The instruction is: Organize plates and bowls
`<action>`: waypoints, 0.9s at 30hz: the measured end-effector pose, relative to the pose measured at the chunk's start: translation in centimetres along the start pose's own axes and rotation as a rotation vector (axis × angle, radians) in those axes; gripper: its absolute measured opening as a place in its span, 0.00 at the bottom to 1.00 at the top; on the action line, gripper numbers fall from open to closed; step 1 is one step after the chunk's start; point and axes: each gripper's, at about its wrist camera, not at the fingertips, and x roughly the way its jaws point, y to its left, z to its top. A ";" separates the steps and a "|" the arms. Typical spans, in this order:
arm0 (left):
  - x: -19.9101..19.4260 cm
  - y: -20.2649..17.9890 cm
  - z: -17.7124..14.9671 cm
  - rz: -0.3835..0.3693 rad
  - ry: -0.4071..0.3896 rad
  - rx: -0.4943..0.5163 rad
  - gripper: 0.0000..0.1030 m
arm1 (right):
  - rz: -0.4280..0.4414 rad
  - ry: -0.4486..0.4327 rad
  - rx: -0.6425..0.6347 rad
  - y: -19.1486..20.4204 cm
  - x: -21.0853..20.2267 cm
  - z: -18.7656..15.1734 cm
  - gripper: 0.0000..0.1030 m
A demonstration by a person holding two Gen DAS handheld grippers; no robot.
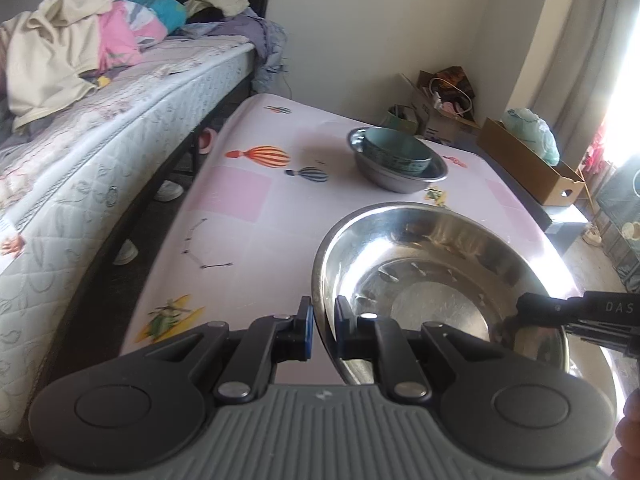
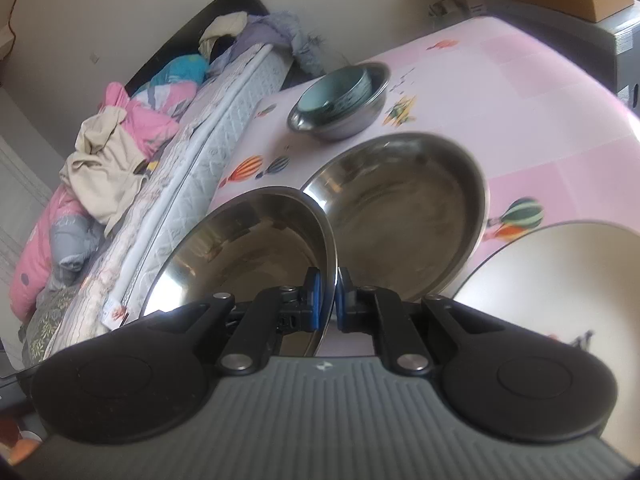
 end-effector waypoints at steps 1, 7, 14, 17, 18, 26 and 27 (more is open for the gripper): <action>0.3 -0.4 0.2 -0.004 0.002 0.005 0.11 | -0.004 -0.005 0.004 -0.3 -0.1 0.2 0.07; 1.9 -2.6 1.2 -0.023 0.013 0.034 0.11 | -0.024 -0.026 0.029 -2.4 -0.6 1.6 0.07; 4.2 -4.8 2.4 -0.026 0.024 0.060 0.12 | -0.040 -0.039 0.057 -4.5 0.0 3.2 0.08; 5.5 -5.4 2.6 -0.022 0.040 0.066 0.12 | -0.043 -0.039 0.069 -5.5 0.7 3.7 0.08; 5.9 -5.6 2.7 -0.021 0.044 0.067 0.12 | -0.044 -0.038 0.072 -5.8 1.0 3.9 0.08; 9.3 -6.6 3.4 -0.019 0.079 0.073 0.12 | -0.065 -0.009 0.089 -8.2 3.5 5.5 0.09; 9.6 -6.6 3.4 -0.018 0.083 0.073 0.12 | -0.070 -0.006 0.089 -8.4 3.8 5.7 0.09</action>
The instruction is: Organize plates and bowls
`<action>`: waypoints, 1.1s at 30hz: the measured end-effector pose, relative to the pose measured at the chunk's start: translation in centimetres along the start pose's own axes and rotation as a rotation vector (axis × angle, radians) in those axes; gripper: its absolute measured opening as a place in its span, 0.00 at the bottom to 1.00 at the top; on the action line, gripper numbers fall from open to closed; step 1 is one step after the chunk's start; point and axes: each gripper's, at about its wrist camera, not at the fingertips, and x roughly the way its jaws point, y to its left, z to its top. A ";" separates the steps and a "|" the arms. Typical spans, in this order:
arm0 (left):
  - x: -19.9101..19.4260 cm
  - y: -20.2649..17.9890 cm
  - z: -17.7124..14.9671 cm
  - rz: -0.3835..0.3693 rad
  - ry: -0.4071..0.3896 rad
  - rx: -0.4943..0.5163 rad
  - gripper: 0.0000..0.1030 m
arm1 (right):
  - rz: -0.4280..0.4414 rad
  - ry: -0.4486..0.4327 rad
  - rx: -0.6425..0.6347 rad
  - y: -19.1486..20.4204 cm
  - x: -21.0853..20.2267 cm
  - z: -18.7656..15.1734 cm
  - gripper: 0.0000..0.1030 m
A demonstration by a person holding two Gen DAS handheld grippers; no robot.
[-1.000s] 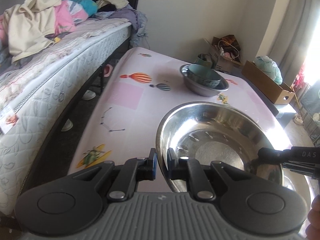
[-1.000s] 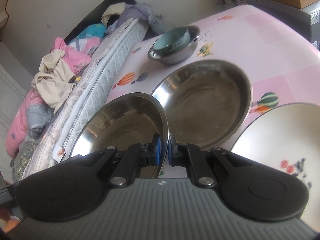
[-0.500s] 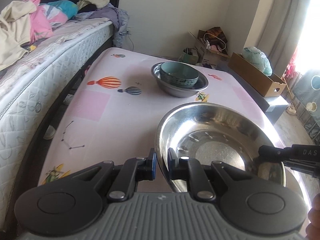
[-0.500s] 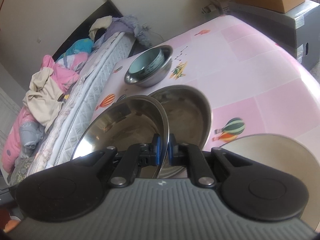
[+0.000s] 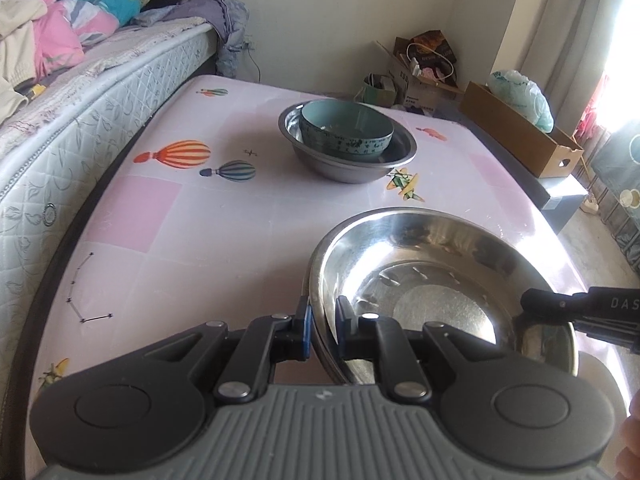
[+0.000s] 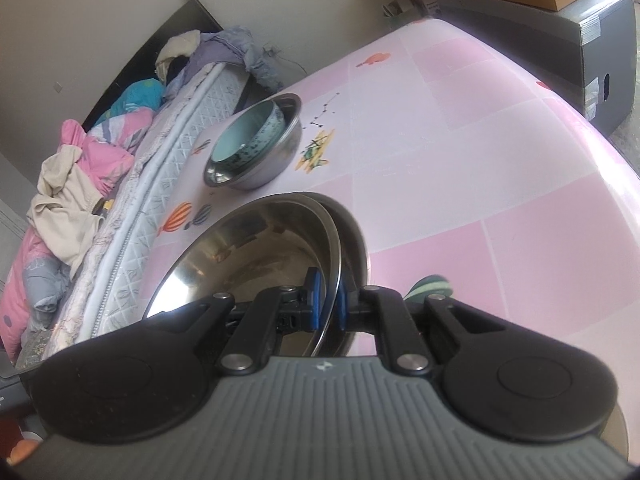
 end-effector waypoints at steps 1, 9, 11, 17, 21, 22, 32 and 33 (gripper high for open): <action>0.3 0.0 0.0 0.000 0.005 0.001 0.12 | -0.004 0.003 -0.001 -0.1 0.3 0.2 0.09; 1.1 0.4 0.5 0.010 0.011 0.013 0.13 | -0.025 0.019 -0.039 0.4 2.3 0.7 0.09; 1.2 0.5 0.4 0.007 0.019 0.012 0.14 | -0.031 0.022 -0.051 0.5 2.5 0.6 0.10; 0.7 0.6 0.2 -0.013 -0.006 0.006 0.21 | -0.036 0.011 -0.046 0.6 2.5 0.7 0.10; 0.5 0.7 0.3 -0.007 -0.011 0.003 0.21 | -0.037 0.010 -0.045 0.5 2.2 0.7 0.10; 0.5 0.8 0.2 -0.007 -0.006 0.001 0.21 | -0.037 0.011 -0.043 0.5 2.1 0.7 0.10; 0.6 1.4 -0.4 -0.005 0.021 -0.017 0.20 | -0.008 0.027 0.002 0.1 2.0 1.1 0.16; 0.6 1.3 -0.4 -0.004 0.021 -0.014 0.20 | 0.002 0.029 0.015 -0.1 1.9 1.1 0.18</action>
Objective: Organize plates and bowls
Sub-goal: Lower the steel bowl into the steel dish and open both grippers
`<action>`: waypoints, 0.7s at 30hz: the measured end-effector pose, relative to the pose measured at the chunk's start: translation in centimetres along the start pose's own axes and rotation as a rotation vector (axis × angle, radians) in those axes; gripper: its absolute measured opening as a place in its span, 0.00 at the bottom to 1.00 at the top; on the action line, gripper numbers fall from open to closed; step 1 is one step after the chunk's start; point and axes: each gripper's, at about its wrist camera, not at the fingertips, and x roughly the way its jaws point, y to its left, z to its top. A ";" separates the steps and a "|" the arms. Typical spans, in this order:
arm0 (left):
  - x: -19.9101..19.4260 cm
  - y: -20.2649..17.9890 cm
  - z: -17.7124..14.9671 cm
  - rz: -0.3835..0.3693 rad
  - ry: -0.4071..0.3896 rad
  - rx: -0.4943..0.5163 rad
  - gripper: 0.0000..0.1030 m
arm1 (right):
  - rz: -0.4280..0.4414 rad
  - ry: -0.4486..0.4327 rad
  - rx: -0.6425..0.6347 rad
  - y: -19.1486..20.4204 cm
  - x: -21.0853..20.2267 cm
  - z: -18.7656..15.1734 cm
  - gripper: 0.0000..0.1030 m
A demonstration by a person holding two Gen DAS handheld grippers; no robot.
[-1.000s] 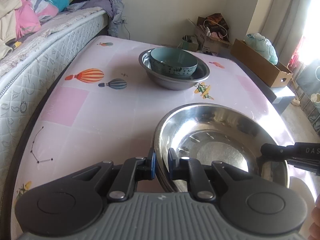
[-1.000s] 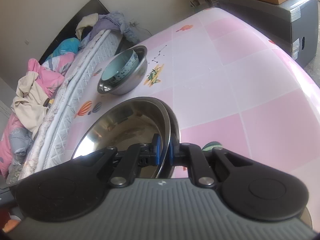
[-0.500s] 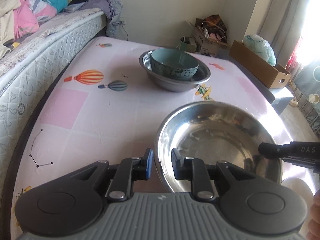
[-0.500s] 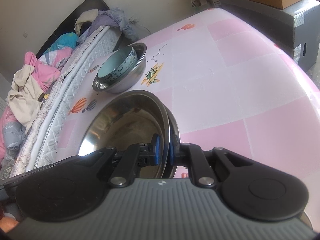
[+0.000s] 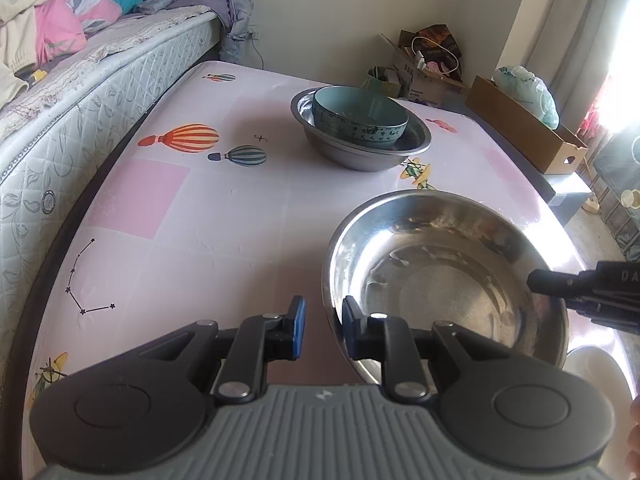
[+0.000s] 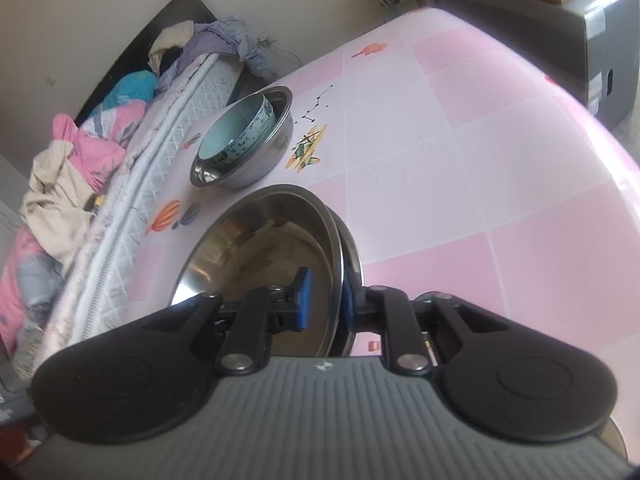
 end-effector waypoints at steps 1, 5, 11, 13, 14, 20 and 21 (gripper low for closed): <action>0.0 0.0 0.0 0.001 0.000 0.003 0.20 | 0.009 0.003 0.011 -0.1 0.0 0.1 0.19; 0.0 0.0 0.1 -0.005 0.004 0.000 0.20 | 0.068 0.032 0.056 -0.8 -0.3 0.5 0.34; 0.2 0.3 0.0 -0.016 0.006 -0.011 0.20 | 0.165 0.113 0.128 -2.1 -0.2 2.0 0.46; 0.1 0.4 0.0 -0.021 0.005 -0.015 0.20 | 0.166 0.137 0.129 -2.2 -0.3 2.5 0.49; 0.2 0.3 0.1 -0.020 0.006 -0.014 0.20 | 0.146 0.139 0.112 -2.1 -0.5 2.8 0.59; 0.2 0.2 0.0 -0.022 0.007 -0.017 0.19 | 0.050 0.112 -0.012 -1.5 -1.6 3.5 0.74; 0.1 0.2 0.0 -0.024 0.007 -0.018 0.19 | 0.027 0.092 -0.035 -1.2 -1.7 3.3 0.74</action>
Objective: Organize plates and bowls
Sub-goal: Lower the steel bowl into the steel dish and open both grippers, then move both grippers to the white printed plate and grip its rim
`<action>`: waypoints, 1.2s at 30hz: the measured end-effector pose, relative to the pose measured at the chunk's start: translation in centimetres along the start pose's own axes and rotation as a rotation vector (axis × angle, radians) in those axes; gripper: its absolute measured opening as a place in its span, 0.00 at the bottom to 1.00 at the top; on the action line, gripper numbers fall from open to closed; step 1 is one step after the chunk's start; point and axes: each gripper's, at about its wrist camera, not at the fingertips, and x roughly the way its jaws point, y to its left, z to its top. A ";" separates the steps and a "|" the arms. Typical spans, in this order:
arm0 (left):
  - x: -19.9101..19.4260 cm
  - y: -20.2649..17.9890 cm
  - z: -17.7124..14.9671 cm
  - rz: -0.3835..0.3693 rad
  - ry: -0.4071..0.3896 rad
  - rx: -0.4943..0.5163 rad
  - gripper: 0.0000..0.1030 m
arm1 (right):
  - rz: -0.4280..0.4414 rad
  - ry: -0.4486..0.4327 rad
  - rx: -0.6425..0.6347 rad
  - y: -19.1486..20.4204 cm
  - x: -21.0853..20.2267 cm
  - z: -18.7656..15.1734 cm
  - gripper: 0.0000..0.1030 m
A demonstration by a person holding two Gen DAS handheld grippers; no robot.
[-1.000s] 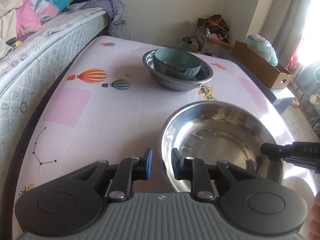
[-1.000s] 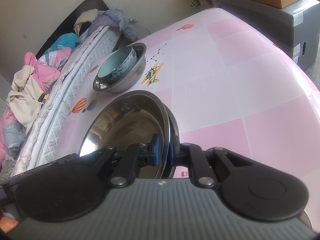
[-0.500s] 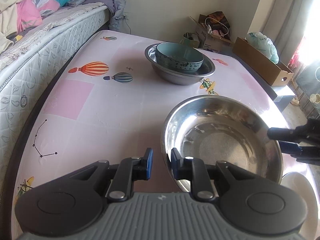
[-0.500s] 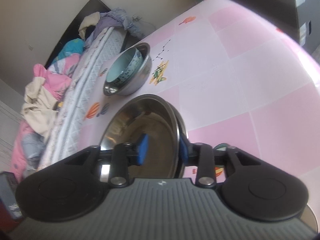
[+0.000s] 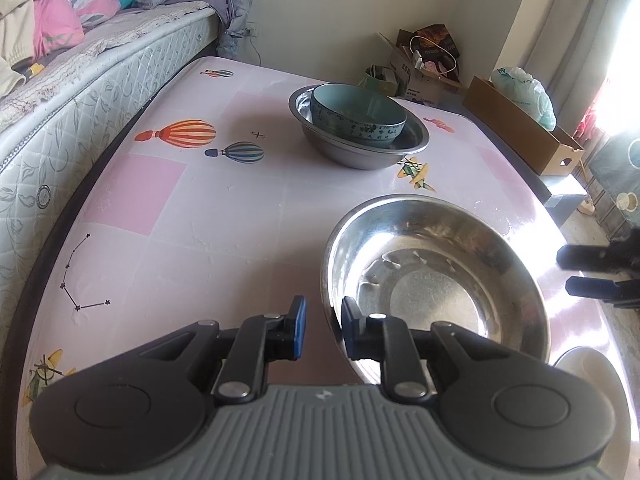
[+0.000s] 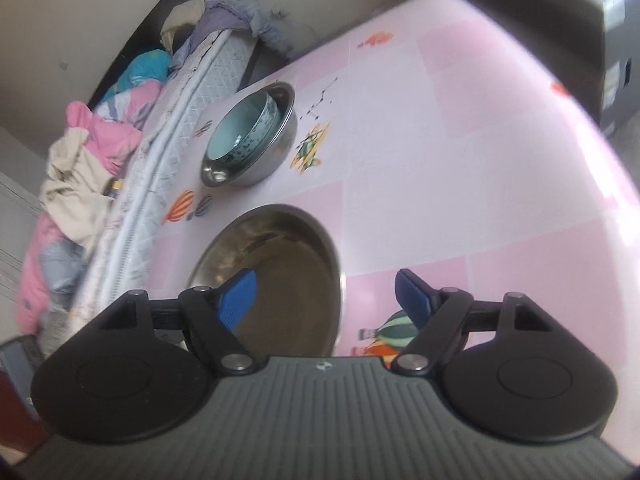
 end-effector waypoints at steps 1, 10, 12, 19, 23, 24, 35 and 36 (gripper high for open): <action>-0.1 -0.1 0.0 -0.002 -0.002 0.002 0.19 | -0.022 -0.012 -0.027 0.4 0.0 -0.3 0.74; -1.5 -0.5 -0.4 -0.007 -0.038 0.024 0.24 | -0.080 -0.110 -0.163 3.2 -0.4 -2.6 0.66; -2.1 -0.7 -0.6 -0.010 -0.043 0.031 0.47 | -0.090 -0.129 -0.153 3.0 -1.3 -2.9 0.66; -4.9 -1.8 -2.2 -0.053 -0.076 0.063 0.59 | -0.145 -0.217 -0.079 0.6 -5.9 -4.9 0.66; -6.1 -2.8 -3.4 -0.078 -0.077 0.087 0.60 | -0.186 -0.261 -0.031 -1.4 -9.0 -7.1 0.66; -6.3 -2.9 -3.7 -0.087 -0.073 0.089 0.60 | -0.195 -0.270 -0.018 -1.9 -9.6 -7.6 0.66; -6.2 -6.4 -7.8 -0.201 0.032 0.188 0.59 | -0.245 -0.301 0.129 -6.8 -13.1 -14.8 0.59; -6.0 -6.7 -8.1 -0.209 0.043 0.191 0.57 | -0.244 -0.296 0.136 -7.1 -13.1 -15.2 0.57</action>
